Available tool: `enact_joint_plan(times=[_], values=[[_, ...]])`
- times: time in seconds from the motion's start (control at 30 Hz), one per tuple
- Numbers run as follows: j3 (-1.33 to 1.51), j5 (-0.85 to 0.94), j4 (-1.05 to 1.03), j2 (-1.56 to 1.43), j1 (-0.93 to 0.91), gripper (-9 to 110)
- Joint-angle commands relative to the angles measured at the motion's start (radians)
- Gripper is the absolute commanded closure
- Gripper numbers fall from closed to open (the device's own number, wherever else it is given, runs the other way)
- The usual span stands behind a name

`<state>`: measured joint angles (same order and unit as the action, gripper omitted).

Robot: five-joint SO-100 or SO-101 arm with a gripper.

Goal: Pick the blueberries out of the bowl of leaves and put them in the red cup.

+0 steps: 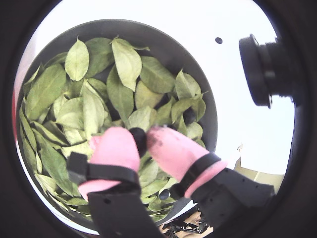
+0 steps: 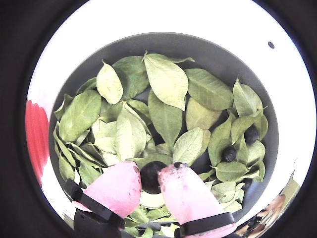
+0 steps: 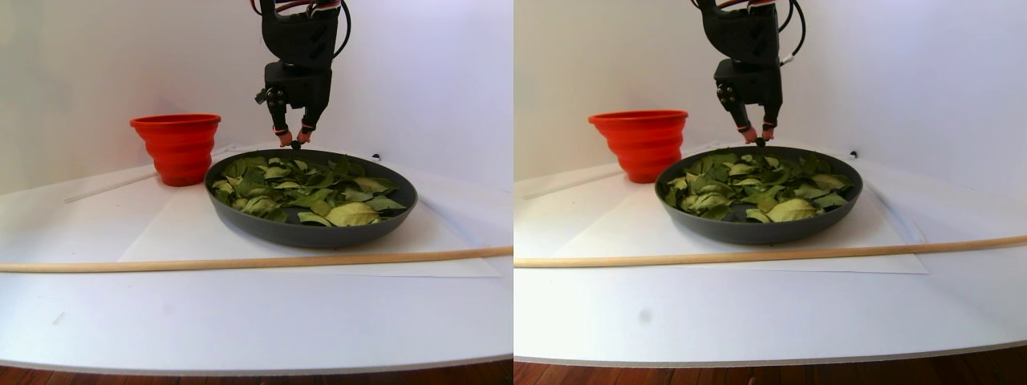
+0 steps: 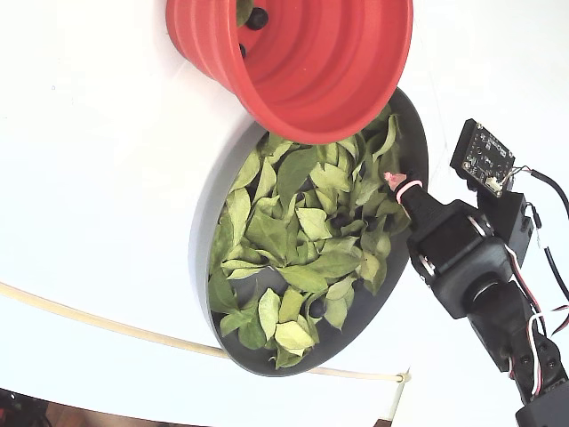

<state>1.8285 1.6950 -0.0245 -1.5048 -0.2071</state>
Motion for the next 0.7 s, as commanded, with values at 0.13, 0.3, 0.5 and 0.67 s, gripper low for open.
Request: enact_joint_plan(times=[0.13, 0.3, 0.5, 0.67], values=[[0.005, 0.003, -0.009, -0.183, 0.029, 94], [0.034, 0.006, -0.011, -0.224, 0.052, 94], [0.038, 0.011, -0.011, -0.227, 0.044, 93], [0.035, 0.017, -0.009, -0.206, 0.011, 87]])
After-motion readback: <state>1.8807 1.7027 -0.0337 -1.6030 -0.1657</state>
